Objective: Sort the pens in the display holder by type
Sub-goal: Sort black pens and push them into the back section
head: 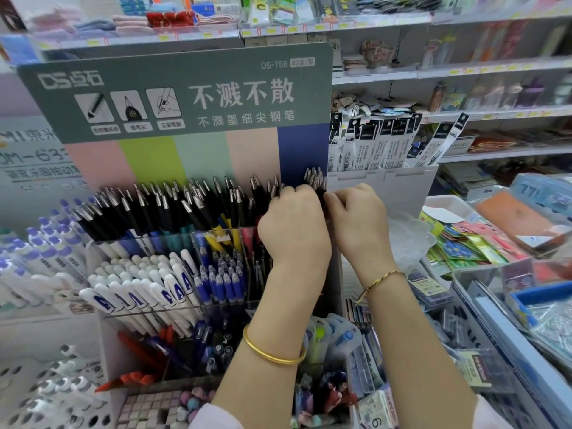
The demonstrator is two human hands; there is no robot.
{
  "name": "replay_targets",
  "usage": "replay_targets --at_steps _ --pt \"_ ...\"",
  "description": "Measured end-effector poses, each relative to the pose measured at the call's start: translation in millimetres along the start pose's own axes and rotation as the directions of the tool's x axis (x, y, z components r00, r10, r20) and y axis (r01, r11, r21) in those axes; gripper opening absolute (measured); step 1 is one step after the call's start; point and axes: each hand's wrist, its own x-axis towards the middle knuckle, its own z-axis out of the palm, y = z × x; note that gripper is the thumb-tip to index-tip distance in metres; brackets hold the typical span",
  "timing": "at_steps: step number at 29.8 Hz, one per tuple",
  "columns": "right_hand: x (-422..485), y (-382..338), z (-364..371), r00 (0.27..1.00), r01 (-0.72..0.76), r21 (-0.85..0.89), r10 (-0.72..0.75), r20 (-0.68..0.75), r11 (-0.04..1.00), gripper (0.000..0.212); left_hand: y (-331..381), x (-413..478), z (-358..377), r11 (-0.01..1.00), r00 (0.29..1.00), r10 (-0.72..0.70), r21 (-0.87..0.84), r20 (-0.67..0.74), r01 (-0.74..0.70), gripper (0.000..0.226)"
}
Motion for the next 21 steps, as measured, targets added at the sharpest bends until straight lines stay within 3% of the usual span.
replay_targets --at_steps 4,10,15,21 --pt "-4 2 5 1.0 -0.006 0.014 0.006 0.001 1.0 0.028 0 -2 1 1.0 1.0 0.016 0.02 0.017 -0.016 0.019" --pt "-8 1 7 0.999 -0.02 0.034 0.021 -0.024 0.999 0.026 -3 -7 2 0.998 0.999 0.022 -0.053 -0.038 -0.024 0.016" --pt "-13 -2 1 0.996 -0.016 0.054 0.02 -0.081 0.998 0.025 -7 -15 0 0.971 0.976 0.08 -0.206 -0.201 -0.122 0.011" --pt "-18 -8 -3 0.991 0.004 0.092 0.008 -0.133 0.996 0.025 -23 -23 -11 0.888 0.947 0.178 -0.371 -0.267 -0.272 0.037"
